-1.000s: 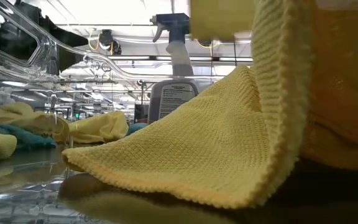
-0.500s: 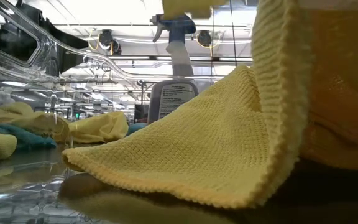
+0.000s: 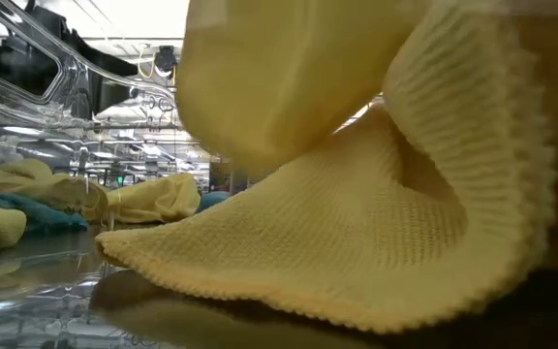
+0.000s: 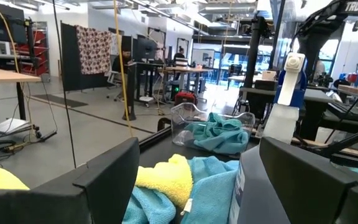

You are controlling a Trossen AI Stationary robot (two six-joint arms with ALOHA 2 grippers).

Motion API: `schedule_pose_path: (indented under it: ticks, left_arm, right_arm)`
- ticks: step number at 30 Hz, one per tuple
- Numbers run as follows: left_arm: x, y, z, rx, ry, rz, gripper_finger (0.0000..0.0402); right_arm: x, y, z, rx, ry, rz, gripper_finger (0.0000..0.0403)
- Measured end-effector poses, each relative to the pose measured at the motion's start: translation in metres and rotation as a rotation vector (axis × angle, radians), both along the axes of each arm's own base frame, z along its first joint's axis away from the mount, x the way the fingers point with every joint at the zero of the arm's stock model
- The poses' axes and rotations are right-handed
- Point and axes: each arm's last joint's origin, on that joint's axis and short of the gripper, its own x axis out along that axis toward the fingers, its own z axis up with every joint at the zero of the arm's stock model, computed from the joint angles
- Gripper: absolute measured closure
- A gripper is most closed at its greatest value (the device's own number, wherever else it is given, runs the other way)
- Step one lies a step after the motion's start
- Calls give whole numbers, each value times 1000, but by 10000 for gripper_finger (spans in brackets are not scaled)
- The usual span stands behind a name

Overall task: Sort microfiber towel by color & place in baskets
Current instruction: Put the yellow towel into the bottom transparent bin

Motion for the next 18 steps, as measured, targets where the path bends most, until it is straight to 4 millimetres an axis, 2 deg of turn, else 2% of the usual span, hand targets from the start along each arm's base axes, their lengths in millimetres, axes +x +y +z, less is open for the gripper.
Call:
schedule_pose_path:
  ticks: [6,18]
  left_arm:
    - [0,0,-2,-14,11,-2,63]
    - [1,0,-4,-17,34,-2,63]
  right_arm:
    - [8,5,-34,-36,172,-7,402]
    - [32,1,-92,-59,430,50,402]
